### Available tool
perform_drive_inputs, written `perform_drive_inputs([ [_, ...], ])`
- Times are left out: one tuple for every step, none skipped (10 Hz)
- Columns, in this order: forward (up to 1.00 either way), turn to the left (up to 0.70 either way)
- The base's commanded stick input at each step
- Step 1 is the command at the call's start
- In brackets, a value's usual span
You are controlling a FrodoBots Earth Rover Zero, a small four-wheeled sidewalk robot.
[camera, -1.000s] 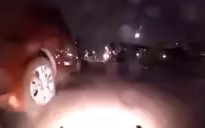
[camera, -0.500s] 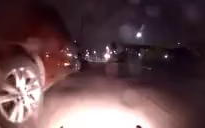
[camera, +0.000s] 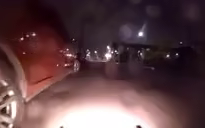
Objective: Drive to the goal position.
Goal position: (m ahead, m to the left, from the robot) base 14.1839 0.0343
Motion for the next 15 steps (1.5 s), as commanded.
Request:
perform_drive_inputs([
  [0.7, 0.0],
  [0.7, 0.0],
  [0.7, 0.0],
  [0.7, 0.0],
  [0.7, 0.0],
  [0.7, 0.0],
  [0.7, 0.0],
  [0.7, 0.0],
  [0.7, 0.0],
  [0.7, 0.0],
  [0.7, 0.0],
  [0.7, 0.0],
  [0.7, 0.0],
  [0.7, 0.0],
  [0.7, 0.0],
])
